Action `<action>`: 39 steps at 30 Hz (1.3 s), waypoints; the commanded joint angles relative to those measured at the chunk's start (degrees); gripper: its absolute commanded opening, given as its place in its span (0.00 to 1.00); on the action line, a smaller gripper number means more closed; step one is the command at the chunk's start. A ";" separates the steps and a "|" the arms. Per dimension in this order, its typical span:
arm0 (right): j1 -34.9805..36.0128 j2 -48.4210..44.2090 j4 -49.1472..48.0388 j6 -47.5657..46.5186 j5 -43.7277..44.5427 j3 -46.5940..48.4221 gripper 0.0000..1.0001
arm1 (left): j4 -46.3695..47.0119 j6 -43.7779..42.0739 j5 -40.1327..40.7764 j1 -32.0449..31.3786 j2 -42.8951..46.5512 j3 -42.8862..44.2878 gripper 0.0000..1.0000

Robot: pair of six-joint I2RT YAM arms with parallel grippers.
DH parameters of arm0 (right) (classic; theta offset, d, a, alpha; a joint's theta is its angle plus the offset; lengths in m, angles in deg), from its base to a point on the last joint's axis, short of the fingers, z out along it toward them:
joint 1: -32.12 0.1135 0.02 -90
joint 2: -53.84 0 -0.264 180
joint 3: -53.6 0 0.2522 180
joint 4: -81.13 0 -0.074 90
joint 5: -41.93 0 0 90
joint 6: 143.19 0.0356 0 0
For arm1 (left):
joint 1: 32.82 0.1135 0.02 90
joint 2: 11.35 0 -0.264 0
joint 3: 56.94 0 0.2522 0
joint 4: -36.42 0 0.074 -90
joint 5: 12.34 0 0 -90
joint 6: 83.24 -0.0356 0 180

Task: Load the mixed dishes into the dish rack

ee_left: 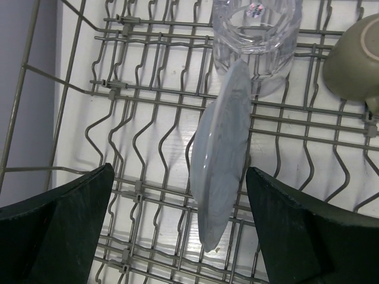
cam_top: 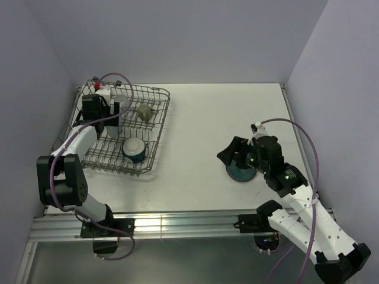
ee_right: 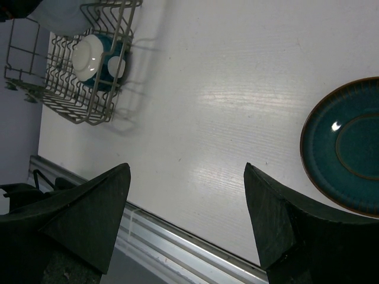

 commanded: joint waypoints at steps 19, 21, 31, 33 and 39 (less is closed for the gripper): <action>-1.79 20.46 6.29 2.18 18.95 2.56 0.84 | -10.86 34.73 -3.36 -6.94 21.36 9.18 0.99; -1.78 23.27 3.66 0.96 18.25 1.94 0.83 | -11.65 38.02 -2.12 -14.06 22.34 10.41 0.99; 0.93 39.62 -2.33 -0.29 17.72 4.05 0.70 | -12.36 45.76 -2.30 -38.77 20.50 10.07 0.99; 1.99 42.79 -2.51 0.42 19.47 4.75 0.67 | -12.01 46.29 -2.38 -39.30 21.02 8.23 0.99; 6.82 51.05 -1.19 2.61 25.79 8.52 0.46 | -18.40 50.43 0.17 -39.31 19.63 8.04 0.99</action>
